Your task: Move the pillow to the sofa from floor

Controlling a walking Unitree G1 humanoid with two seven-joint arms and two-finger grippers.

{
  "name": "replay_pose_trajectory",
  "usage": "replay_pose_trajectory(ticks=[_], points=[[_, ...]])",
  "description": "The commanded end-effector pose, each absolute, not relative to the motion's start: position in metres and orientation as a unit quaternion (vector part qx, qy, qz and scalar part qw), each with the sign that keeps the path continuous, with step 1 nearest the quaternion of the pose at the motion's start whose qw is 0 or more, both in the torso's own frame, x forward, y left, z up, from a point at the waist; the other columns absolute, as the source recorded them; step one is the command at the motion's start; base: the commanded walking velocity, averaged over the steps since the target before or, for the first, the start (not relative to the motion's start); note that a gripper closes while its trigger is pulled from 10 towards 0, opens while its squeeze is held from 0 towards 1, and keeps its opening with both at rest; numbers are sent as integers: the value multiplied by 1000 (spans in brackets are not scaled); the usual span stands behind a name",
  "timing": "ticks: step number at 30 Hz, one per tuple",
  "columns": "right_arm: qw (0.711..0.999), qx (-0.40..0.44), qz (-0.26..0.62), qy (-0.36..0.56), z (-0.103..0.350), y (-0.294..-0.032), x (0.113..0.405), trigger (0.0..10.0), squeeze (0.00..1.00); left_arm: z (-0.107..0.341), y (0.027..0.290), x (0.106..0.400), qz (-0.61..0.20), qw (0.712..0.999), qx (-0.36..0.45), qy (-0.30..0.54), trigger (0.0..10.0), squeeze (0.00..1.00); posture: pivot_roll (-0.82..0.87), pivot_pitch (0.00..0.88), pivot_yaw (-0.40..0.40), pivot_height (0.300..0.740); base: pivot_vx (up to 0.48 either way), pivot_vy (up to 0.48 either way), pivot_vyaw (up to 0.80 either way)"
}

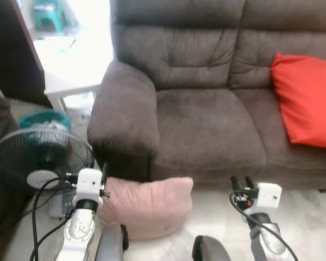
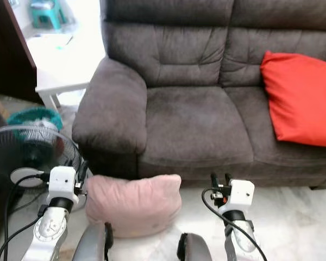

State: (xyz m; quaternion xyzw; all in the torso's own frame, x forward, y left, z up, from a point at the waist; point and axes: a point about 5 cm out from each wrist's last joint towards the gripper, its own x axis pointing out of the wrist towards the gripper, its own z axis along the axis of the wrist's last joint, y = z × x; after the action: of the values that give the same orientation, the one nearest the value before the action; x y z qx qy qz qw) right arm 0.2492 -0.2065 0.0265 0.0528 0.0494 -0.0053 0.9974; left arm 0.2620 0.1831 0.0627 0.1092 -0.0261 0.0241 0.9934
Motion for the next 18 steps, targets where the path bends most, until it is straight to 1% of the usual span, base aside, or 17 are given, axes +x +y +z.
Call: replay_pose_trajectory(ticks=[1,11,14,18], points=[[997,55,-9,51,26,-208,248,10000,0,63,185,263,28,994,106,-23,10000,0,48,47,-41,540,0,0,0],[996,62,9,56,26,-206,249,10000,0,60,185,262,33,994,105,-14,10000,0,49,48,-41,540,0,0,0],[998,29,10,49,28,-207,248,10000,0,59,186,262,35,994,102,-7,10000,0,49,48,-41,540,0,0,646],[998,32,13,46,25,-199,244,10000,0,58,186,262,35,994,101,-5,10000,0,51,48,-40,540,0,0,800]])
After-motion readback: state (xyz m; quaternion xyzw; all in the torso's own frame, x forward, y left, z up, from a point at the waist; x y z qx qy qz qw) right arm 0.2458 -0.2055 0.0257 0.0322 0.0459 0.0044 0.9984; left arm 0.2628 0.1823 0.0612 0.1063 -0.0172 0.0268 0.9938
